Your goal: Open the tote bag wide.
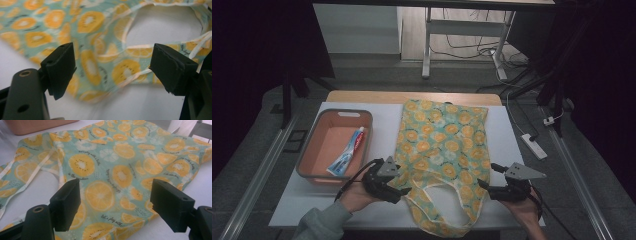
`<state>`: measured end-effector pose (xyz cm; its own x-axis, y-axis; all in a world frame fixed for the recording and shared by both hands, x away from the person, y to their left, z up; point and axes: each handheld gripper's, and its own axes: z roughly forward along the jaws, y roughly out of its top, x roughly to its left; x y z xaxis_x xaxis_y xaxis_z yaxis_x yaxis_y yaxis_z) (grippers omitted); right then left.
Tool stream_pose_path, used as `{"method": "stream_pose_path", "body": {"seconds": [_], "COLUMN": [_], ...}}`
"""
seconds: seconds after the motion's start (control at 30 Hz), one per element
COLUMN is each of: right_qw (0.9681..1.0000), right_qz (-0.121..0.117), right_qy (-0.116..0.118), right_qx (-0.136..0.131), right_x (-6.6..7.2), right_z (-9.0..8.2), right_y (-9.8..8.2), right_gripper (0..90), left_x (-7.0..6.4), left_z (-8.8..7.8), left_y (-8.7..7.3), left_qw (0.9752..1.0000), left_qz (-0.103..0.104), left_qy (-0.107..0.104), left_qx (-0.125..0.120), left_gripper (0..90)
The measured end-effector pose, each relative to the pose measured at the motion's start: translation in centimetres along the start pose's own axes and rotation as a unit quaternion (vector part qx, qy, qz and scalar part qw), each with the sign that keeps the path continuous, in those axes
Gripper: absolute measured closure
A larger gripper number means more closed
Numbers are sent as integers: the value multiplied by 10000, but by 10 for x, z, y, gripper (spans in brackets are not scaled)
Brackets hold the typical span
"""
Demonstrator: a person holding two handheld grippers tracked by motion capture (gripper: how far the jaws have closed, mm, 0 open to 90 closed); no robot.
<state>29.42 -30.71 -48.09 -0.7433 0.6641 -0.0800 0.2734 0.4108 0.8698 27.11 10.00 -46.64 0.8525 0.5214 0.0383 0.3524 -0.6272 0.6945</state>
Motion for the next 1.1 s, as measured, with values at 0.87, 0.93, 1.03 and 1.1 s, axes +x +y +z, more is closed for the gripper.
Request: {"method": "stream_pose_path", "body": {"seconds": [0.87,0.93,1.03,1.1], "right_qw": [10000,10000,9999,9999], "right_qz": [57,72,67,46], "right_qy": [15,19,36,38], "right_qx": [43,32,65,90], "right_x": [-1,-1,-1,0], "right_z": [3,3,4,4], "right_y": [-3,-3,-3,-3], "right_gripper": [238,238,238,238], "left_x": [-57,-58,-59,-59], "left_z": [72,75,80,84], "left_y": [21,21,20,18], "left_qw": [9780,9774,9758,9749], "left_qz": [1200,1217,1246,1243], "left_qy": [-1292,-1292,-1333,-1357], "left_qx": [1114,1146,1203,1251], "left_gripper": [242,249,301,397]}}
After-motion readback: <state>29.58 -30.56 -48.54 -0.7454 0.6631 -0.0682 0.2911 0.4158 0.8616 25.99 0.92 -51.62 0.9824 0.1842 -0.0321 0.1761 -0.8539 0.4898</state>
